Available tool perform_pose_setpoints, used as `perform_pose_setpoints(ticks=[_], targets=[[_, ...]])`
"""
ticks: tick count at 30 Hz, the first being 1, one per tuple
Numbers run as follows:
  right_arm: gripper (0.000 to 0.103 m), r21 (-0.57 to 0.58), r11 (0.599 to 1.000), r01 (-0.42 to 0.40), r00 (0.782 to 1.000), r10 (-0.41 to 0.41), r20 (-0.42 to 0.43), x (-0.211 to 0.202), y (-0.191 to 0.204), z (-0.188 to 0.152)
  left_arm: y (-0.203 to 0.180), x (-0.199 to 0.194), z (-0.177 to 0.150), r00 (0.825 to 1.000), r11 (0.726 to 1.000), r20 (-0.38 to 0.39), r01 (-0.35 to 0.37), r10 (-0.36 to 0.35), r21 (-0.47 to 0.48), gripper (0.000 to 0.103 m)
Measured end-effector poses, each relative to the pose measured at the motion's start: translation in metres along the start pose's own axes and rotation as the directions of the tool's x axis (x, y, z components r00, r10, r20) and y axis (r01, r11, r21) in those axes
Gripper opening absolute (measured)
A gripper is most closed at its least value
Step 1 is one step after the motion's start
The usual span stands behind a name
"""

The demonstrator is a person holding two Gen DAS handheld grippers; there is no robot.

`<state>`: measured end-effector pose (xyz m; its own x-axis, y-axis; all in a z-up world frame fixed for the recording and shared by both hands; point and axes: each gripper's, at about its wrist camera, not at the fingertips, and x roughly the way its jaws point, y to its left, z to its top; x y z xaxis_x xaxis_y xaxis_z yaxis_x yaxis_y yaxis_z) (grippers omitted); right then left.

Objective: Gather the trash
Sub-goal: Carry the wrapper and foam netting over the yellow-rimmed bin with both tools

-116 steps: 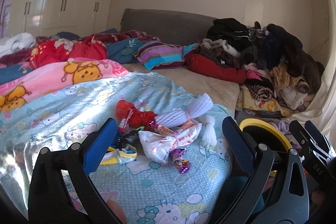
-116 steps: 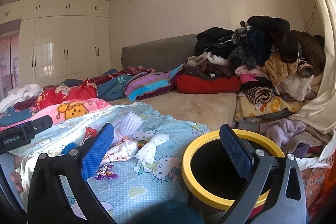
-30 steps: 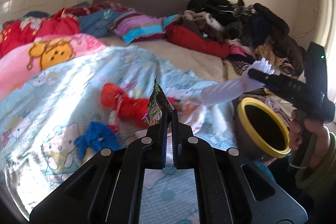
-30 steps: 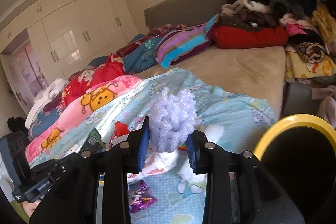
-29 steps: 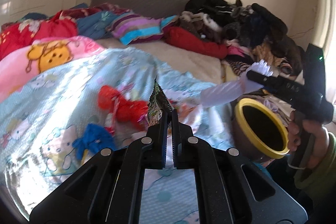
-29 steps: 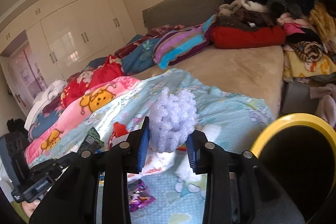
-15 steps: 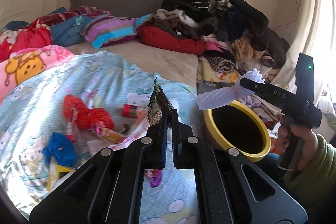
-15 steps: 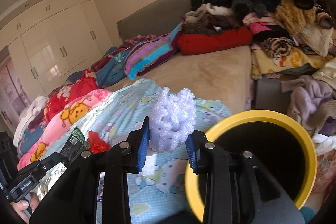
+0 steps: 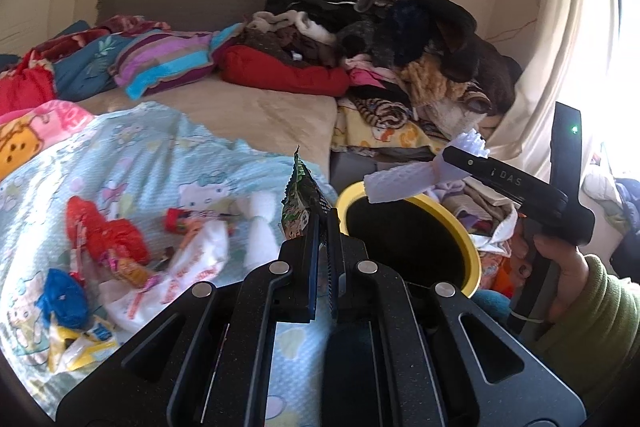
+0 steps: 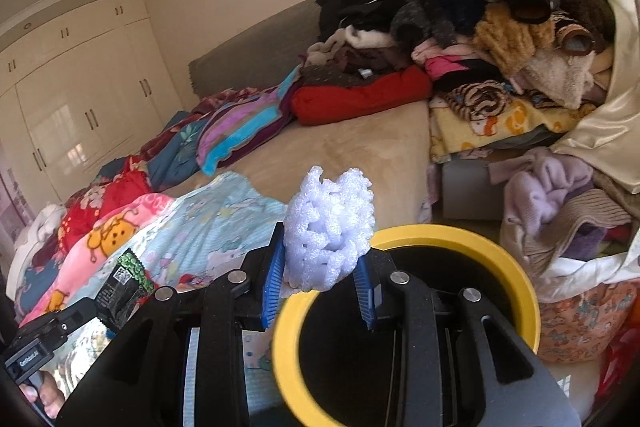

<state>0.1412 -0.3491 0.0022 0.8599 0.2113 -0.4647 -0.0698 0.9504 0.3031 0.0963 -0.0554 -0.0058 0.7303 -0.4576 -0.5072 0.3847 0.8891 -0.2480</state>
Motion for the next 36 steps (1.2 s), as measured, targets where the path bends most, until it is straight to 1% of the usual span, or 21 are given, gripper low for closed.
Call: perform_pose_setpoints(ticks=[11,18,24,29,36], targets=[[0.03,0.029,0.997,0.072,0.997,-0.072,0.017,-0.006,-0.035,-0.001,-0.037,0.032,0.003,0.997,0.997,-0.051,0.065,-0.062,0.044,0.001],[0.03,0.055,0.99,0.134,0.991,-0.135,0.02,-0.004,-0.058,-0.002,-0.06,0.058,-0.001,0.991,0.992,-0.092,0.103,-0.097,0.067,0.001],[0.03,0.076,0.979,0.188,0.982,-0.19,0.011,-0.001,-0.081,-0.005,-0.076,0.082,-0.008,0.983,0.989,-0.132,0.136,-0.127,0.065,0.001],[0.031,0.087,0.97,0.226,0.974,-0.227,0.006,0.001,-0.096,-0.01,-0.082,0.104,-0.017,0.972,0.986,-0.184,0.159,-0.148,0.045,0.001],[0.032,0.089,0.963,0.253,0.967,-0.253,-0.013,0.008,-0.109,-0.017,-0.089,0.126,-0.025,0.961,0.985,-0.23,0.169,-0.156,0.04,0.001]])
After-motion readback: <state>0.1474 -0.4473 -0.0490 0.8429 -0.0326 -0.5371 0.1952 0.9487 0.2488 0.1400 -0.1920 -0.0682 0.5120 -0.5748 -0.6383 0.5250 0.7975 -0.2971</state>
